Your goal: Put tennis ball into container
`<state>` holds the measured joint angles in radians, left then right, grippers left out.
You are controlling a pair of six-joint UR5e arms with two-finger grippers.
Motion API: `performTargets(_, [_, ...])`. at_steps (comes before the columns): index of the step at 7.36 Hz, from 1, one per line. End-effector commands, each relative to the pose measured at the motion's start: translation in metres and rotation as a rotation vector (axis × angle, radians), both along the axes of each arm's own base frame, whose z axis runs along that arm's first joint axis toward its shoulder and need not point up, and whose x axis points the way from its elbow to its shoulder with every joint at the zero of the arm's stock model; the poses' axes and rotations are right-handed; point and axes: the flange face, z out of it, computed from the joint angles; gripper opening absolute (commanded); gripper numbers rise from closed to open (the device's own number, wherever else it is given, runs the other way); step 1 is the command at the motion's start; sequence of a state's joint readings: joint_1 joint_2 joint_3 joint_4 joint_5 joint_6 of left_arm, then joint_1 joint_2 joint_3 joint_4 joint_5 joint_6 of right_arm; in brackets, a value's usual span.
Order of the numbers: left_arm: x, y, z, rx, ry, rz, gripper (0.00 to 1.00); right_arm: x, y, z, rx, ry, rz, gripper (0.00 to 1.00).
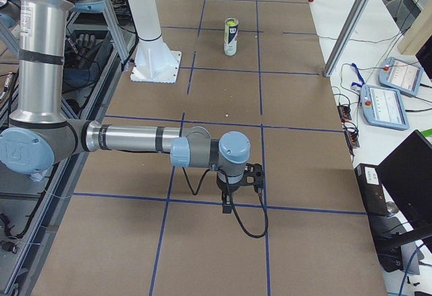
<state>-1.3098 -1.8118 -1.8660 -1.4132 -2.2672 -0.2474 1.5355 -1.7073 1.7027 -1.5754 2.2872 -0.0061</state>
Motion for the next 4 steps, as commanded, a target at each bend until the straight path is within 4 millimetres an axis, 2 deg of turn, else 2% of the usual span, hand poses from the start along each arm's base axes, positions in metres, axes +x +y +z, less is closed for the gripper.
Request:
performTargets(1, [-0.113, 0.032, 0.120, -0.034, -0.006, 0.028, 1.00, 0.000, -0.001, -0.001, 0.002, 0.000, 0.000, 1.00])
performTargets(2, [-0.137, 0.063, 0.162, -0.056, -0.013, 0.046, 1.00, 0.000, -0.001, -0.001, 0.000, 0.000, 0.000, 1.00])
performTargets(3, [-0.155, 0.094, 0.193, -0.101, -0.012, 0.032, 1.00, 0.000, 0.000, 0.000, -0.001, 0.000, 0.000, 1.00])
performTargets(4, [-0.157, 0.118, 0.209, -0.139, -0.021, 0.026, 1.00, 0.000, 0.000, 0.000, 0.000, 0.000, 0.000, 1.00])
